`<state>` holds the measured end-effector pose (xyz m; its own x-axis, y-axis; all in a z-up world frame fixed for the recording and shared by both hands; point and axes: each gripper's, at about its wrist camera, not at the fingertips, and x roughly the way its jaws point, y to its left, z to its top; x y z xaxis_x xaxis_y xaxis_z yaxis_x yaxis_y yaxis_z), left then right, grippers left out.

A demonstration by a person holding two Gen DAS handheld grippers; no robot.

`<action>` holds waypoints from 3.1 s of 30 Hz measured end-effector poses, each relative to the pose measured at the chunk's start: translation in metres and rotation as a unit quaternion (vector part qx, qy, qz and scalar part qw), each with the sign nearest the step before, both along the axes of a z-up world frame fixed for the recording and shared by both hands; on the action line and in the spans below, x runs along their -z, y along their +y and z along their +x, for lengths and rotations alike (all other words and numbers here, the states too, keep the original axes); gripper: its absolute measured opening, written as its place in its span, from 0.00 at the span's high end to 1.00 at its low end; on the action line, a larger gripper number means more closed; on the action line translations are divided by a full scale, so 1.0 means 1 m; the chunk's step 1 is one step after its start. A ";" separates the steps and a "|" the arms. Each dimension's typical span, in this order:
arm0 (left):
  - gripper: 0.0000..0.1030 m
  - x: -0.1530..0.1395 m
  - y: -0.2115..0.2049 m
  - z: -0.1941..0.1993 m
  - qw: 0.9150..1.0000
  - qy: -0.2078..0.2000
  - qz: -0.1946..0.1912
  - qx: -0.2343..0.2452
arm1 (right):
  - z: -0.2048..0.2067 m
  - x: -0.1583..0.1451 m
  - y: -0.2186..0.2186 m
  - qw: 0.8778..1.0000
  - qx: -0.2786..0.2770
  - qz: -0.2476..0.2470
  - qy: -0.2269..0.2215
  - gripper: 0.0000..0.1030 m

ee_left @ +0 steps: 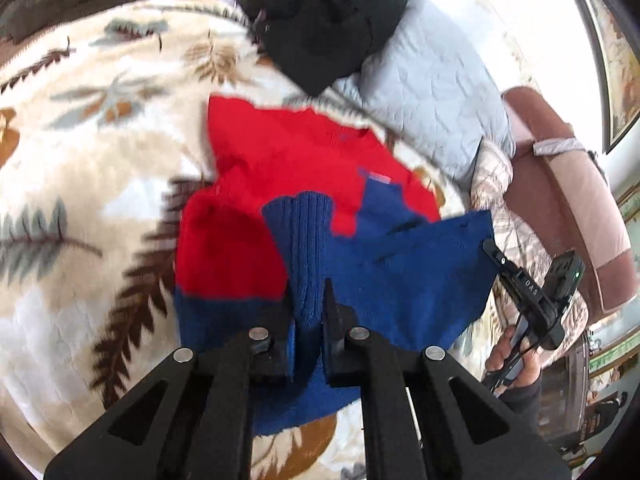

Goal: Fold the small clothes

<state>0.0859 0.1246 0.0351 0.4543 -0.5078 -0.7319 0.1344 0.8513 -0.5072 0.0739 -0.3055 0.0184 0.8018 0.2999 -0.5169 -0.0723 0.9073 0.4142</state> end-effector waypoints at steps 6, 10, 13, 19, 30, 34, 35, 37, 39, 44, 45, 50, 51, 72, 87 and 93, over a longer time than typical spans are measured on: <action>0.93 -0.017 0.005 0.046 0.999 -0.039 -0.006 -0.028 | 0.038 -0.008 -0.018 0.999 0.040 0.016 -0.011 0.91; 0.93 -0.017 0.002 0.087 0.998 -0.054 -0.009 -0.045 | 0.072 -0.008 -0.027 0.998 0.057 0.024 -0.015 0.91; 0.93 -0.005 -0.001 0.119 0.997 -0.045 -0.009 -0.060 | 0.101 -0.001 -0.030 0.998 0.064 0.028 -0.006 0.91; 0.96 0.033 -0.011 0.177 0.996 -0.023 0.033 -0.084 | 0.145 0.032 -0.041 0.996 0.079 0.033 0.031 0.91; 0.96 0.064 0.004 0.195 0.996 0.038 -0.006 -0.081 | 0.152 0.066 -0.063 0.985 0.084 0.089 0.121 0.74; 0.73 0.066 0.008 0.190 0.995 0.067 -0.050 -0.059 | 0.155 0.070 -0.061 0.983 0.078 0.099 0.136 0.62; 0.66 0.067 0.006 0.190 0.994 0.073 -0.058 -0.050 | 0.157 0.072 -0.059 0.982 0.074 0.098 0.142 0.62; 0.57 0.066 -0.001 0.187 0.994 0.079 -0.071 -0.040 | 0.160 0.072 -0.052 0.985 0.075 0.076 0.138 0.68; 0.77 0.058 -0.007 0.182 0.996 0.063 -0.052 -0.035 | 0.161 0.063 -0.043 0.990 0.056 0.044 0.121 0.92; 0.96 0.032 -0.007 0.181 0.998 -0.007 -0.008 -0.061 | 0.147 0.028 -0.047 0.997 0.055 0.046 0.033 0.93; 0.96 0.029 -0.007 0.183 0.998 -0.018 -0.003 -0.067 | 0.147 0.025 -0.052 0.996 0.061 0.058 0.023 0.93; 0.96 0.054 -0.018 0.205 0.995 -0.004 0.061 -0.081 | 0.171 0.063 -0.060 0.990 0.088 0.066 0.088 0.92; 0.96 0.067 -0.022 0.210 0.993 0.012 0.080 -0.084 | 0.178 0.081 -0.060 0.984 0.095 0.064 0.133 0.92; 0.70 0.038 -0.051 0.116 0.996 0.012 0.087 -0.018 | 0.044 0.024 0.011 0.994 0.066 -0.008 0.081 0.46; 0.42 0.053 -0.057 0.067 0.995 0.054 0.080 -0.037 | 0.035 0.071 0.006 0.981 0.118 -0.008 0.151 0.41; 0.41 0.057 -0.070 0.065 0.992 0.027 0.123 -0.010 | 0.031 0.053 0.012 0.988 0.104 -0.047 0.105 1.00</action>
<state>0.1512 0.0547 -0.0221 0.4193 -0.3013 -0.8564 0.0941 0.9527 -0.2891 0.1051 -0.2933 -0.0350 0.7130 0.0830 -0.6962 0.1975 0.9290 0.3130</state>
